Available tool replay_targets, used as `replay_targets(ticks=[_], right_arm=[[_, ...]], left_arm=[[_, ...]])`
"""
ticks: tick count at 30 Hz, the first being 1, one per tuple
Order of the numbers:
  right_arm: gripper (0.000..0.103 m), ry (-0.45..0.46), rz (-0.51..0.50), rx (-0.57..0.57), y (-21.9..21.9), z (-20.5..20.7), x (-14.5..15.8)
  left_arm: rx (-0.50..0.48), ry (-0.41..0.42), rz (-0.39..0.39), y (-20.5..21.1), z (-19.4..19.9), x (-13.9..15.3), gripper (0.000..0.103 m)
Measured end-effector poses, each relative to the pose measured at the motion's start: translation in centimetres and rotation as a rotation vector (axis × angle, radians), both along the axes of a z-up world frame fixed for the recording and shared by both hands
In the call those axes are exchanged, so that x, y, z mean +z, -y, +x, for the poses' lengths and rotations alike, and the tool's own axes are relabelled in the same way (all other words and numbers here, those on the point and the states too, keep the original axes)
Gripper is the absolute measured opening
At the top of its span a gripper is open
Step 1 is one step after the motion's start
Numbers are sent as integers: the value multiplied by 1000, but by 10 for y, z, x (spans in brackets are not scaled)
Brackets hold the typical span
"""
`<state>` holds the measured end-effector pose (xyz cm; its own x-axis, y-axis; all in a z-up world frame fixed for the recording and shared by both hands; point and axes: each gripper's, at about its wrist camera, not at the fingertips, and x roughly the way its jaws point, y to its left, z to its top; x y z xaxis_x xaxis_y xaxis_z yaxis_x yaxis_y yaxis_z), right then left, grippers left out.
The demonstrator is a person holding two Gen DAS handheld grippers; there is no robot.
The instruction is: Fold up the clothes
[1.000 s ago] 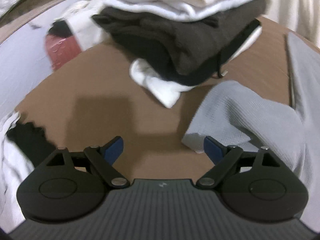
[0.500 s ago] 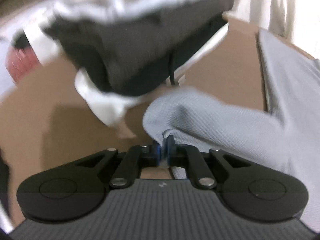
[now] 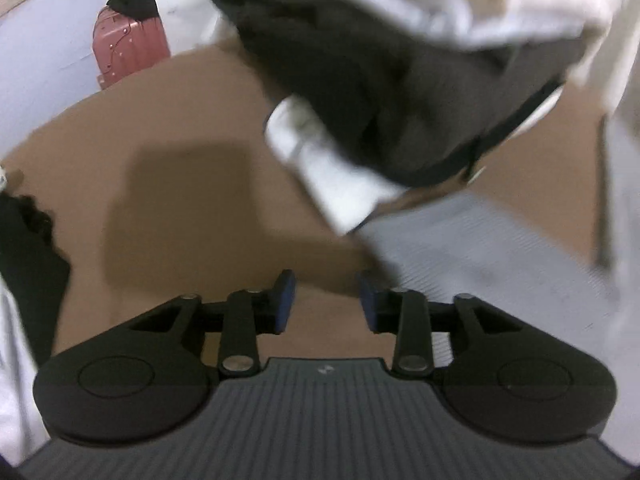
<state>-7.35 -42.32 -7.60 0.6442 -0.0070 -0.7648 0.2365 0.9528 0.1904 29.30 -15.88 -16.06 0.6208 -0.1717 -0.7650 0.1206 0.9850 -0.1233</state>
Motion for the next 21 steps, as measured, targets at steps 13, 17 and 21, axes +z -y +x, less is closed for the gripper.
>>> replay_targets(ticks=[13, 17, 21], right_arm=[[73, 1, 24, -410, 251, 55, 128], [73, 110, 126, -429, 304, 61, 96], [73, 99, 152, -496, 343, 70, 57]], left_arm=[[-546, 158, 10, 130, -25, 71, 81], [-583, 111, 41, 195, 22, 64, 81], [-620, 64, 72, 259, 69, 56, 81]])
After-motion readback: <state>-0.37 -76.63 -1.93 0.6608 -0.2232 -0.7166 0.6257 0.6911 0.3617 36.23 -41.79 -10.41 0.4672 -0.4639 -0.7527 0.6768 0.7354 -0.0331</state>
